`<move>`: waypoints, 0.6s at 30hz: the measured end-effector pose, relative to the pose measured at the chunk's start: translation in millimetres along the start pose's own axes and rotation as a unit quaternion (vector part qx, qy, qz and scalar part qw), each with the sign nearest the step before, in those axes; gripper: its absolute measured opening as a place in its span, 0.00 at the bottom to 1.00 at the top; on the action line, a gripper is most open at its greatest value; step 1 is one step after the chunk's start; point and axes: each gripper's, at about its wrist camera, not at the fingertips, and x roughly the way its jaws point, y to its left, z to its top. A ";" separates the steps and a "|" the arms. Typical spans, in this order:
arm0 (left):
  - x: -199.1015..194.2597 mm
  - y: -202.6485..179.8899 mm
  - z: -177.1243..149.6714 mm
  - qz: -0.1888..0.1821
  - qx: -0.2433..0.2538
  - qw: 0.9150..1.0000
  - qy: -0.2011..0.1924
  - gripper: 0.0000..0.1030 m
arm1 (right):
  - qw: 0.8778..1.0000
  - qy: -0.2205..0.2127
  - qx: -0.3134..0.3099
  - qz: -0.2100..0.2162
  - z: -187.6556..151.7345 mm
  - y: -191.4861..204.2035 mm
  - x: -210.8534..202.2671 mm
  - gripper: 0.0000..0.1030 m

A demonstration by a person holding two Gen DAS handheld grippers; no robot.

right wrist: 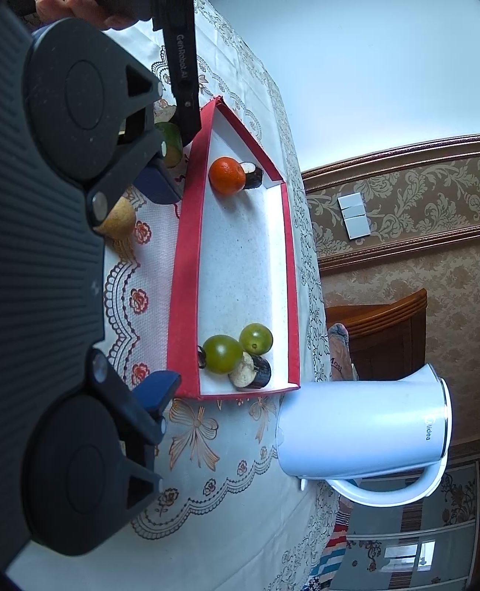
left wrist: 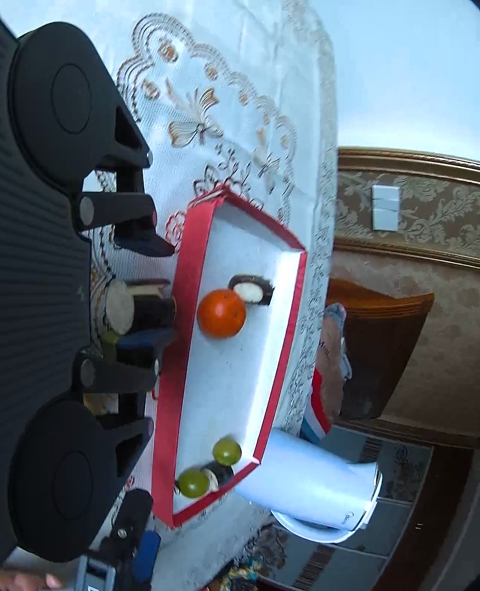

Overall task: Organize fruits
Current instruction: 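Withdraw both tools from the tray back toward the remaining fruits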

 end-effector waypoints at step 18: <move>-17.8 13.3 -0.7 0.014 -0.011 1.000 -0.019 0.47 | 1.000 0.002 0.003 -0.002 0.0 -2.1 0.1 0.95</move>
